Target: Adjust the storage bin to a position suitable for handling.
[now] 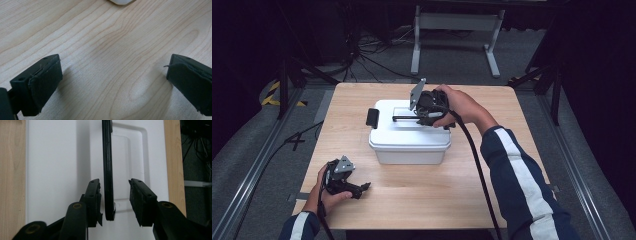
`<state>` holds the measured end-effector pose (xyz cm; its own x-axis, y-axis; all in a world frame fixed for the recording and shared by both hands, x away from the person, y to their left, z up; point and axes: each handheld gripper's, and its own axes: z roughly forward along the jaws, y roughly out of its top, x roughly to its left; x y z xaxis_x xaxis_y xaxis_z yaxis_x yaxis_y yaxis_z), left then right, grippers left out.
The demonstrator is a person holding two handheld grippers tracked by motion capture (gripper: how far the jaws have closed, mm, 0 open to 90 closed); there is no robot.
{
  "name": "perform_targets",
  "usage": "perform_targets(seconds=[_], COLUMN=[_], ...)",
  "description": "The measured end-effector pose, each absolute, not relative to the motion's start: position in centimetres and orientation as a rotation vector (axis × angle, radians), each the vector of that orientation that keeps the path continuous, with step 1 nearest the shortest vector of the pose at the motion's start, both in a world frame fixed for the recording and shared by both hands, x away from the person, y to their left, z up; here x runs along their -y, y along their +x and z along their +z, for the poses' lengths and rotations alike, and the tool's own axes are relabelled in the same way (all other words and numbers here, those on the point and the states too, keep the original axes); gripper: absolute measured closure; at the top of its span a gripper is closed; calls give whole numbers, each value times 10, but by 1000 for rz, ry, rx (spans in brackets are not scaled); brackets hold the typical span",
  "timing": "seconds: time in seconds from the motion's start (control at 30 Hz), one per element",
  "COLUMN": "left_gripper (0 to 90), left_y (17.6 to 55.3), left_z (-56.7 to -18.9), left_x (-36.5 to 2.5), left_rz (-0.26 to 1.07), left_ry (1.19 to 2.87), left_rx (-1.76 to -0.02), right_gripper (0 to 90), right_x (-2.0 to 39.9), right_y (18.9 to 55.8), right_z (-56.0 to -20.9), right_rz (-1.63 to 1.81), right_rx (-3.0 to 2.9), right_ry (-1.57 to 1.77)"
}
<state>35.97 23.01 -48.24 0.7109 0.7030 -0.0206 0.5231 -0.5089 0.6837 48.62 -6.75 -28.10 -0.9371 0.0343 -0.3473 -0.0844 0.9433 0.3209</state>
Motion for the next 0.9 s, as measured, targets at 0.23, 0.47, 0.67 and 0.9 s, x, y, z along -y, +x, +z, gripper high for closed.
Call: perform_targets(seconds=[0.23, 0.47, 0.67, 0.9], left_gripper=[7, 7, 7, 7], left_y=[360, 360, 360, 360], left_z=[-482, -482, -482, -482], left_x=[-230, -230, -230, -230], left_rz=[343, 340, 340, 339], left_ry=[2230, 2231, 2231, 2231], left_rx=[-925, -928, -928, -928], right_gripper=[741, 840, 842, 842], right_x=[60, 56, 56, 56], right_y=[485, 484, 485, 484], right_z=[-281, -280, -279, -277], right_rz=[464, 469, 475, 485], right_rx=[-2738, -2725, -2719, -2715], right_ry=[-61, -97, -96, -95])
